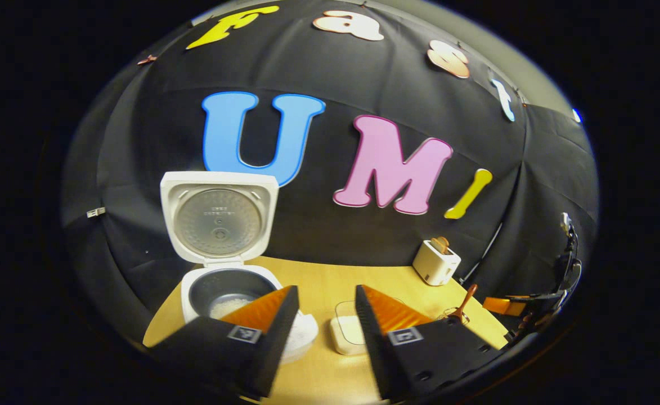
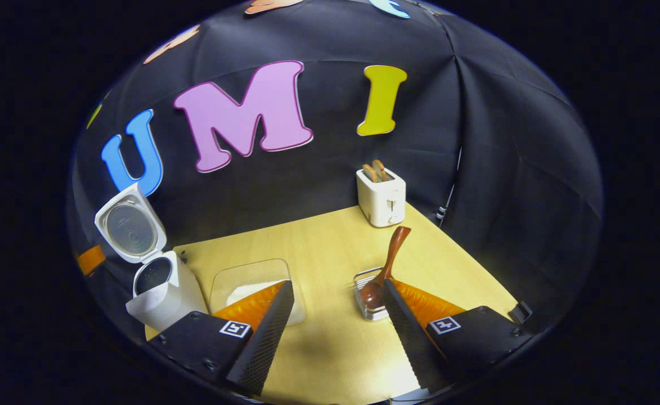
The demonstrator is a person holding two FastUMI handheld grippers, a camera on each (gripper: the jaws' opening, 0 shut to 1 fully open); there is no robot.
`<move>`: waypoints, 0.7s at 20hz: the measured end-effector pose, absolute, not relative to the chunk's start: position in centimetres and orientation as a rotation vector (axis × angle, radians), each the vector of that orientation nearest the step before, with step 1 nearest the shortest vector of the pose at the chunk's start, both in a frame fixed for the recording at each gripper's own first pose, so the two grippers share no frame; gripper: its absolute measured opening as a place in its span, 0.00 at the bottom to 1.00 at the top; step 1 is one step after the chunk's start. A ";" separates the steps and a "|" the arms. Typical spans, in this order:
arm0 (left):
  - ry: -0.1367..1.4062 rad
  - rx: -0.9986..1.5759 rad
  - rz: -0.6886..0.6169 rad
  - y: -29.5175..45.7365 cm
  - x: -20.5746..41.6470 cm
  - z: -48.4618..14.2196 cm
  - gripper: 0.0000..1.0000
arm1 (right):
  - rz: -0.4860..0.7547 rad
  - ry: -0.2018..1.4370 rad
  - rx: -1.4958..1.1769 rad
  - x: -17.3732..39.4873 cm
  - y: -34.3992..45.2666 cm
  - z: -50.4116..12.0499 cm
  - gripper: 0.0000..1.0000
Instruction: Close the left gripper, press the button to open the rice cooker; take a wooden spoon from the chopstick holder with the right hand, scoop a spoonful of rice and pour it into the rice cooker, then put the wooden spoon back into the chopstick holder.
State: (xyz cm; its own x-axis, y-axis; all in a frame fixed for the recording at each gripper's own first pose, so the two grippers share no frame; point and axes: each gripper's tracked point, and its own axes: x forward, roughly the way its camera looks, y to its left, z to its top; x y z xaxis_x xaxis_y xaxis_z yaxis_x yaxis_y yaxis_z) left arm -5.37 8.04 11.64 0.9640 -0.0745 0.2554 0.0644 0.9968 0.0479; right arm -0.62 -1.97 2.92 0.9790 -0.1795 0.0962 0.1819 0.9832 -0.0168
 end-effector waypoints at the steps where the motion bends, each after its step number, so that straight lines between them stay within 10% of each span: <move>1: -0.259 0.046 -0.067 7.3 -5.4 11.4 0.76 | -0.190 -0.091 -0.026 -0.1 -3.0 3.2 0.99; 2: -0.251 0.047 -0.065 6.6 -5.3 11.1 0.95 | -0.195 -0.082 -0.027 0.5 -4.0 3.3 0.99; 14: -0.152 0.048 0.059 4.1 -4.9 8.3 0.96 | -0.119 0.082 -0.002 11.7 -11.6 1.4 0.99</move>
State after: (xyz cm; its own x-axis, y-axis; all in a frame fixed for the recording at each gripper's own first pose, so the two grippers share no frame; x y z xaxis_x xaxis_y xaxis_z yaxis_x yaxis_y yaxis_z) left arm -4.91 4.06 8.26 0.9868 0.0548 0.1522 -0.0621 0.9971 0.0435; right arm 11.73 -11.60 1.44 0.9896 -0.1186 -0.0819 0.1184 0.9929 -0.0072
